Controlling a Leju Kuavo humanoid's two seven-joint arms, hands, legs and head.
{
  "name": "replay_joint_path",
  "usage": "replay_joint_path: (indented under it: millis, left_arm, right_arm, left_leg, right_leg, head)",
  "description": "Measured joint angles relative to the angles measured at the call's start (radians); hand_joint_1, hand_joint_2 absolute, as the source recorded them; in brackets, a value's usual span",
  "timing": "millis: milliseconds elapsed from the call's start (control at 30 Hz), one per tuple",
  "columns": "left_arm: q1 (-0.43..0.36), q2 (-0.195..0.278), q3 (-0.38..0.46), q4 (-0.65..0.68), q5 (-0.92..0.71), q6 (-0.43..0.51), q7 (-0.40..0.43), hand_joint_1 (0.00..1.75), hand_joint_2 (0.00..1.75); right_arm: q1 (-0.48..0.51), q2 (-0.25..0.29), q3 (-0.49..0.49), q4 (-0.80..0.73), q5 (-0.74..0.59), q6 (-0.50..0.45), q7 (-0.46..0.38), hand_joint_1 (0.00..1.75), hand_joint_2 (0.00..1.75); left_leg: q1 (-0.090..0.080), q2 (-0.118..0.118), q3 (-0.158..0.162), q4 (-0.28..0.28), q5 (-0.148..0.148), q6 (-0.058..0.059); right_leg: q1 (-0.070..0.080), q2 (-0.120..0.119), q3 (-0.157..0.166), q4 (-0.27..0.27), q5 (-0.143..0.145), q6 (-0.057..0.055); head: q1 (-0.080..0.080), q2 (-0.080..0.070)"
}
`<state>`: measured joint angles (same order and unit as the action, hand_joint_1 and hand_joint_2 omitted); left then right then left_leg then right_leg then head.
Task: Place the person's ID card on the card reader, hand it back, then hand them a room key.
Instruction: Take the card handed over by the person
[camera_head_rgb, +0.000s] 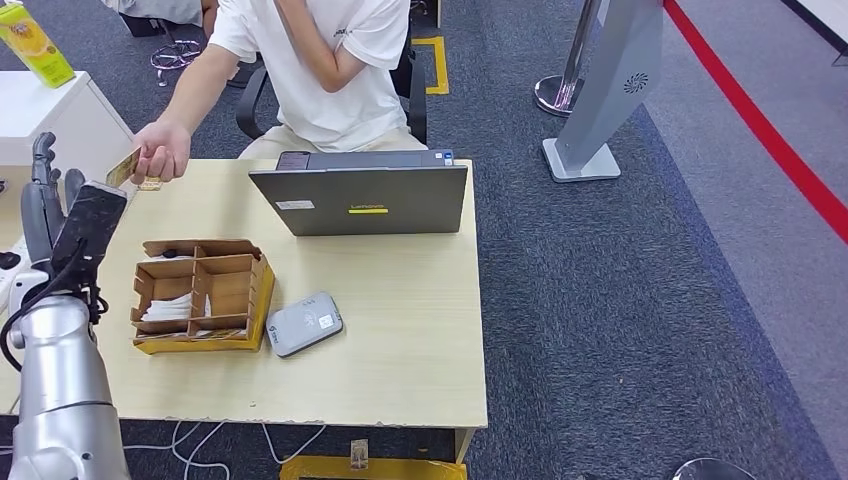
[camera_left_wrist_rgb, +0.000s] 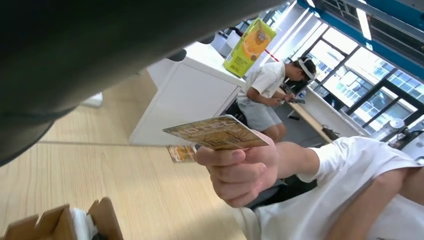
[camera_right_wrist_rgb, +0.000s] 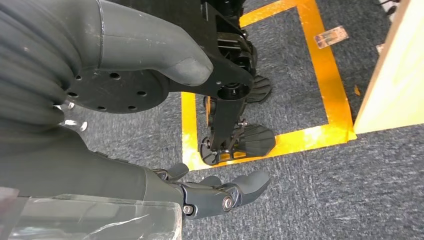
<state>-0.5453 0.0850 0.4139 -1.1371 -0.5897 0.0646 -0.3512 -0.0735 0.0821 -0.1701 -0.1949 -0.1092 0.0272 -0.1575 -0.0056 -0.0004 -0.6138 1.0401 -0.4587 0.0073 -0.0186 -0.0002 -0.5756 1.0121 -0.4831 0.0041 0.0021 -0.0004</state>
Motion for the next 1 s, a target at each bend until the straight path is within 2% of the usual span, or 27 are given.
replay_joint_path:
  millis: [33,433,1000]
  left_arm:
    - [-0.014,0.010,-0.014,0.012,-0.026,0.013,0.009,0.00,1.75]
    - [-0.189,0.119,-0.166,0.184,-0.315,0.173,0.137,0.00,1.75]
    - [-0.422,0.254,-0.331,0.446,-0.701,0.404,0.327,0.00,1.75]
  right_arm:
    - [-0.001,0.001,0.003,0.000,0.003,-0.001,0.003,0.00,1.75]
    - [-0.009,0.020,0.034,0.003,0.054,-0.013,0.043,0.00,1.75]
    - [-0.015,0.045,0.066,0.004,0.127,-0.029,0.100,0.00,1.75]
  left_leg:
    - [0.000,0.000,0.000,0.000,0.000,0.000]
    - [0.000,0.001,0.000,0.000,0.001,-0.001]
    - [0.001,0.001,0.000,0.000,0.001,-0.001]
  right_leg:
    - [0.000,0.000,0.000,0.000,0.000,0.000]
    - [0.000,0.001,0.000,0.001,0.000,0.000]
    - [0.001,0.002,0.000,0.001,0.000,-0.001]
  head:
    - [0.000,0.000]
    - [0.000,0.000]
    - [0.000,0.000]
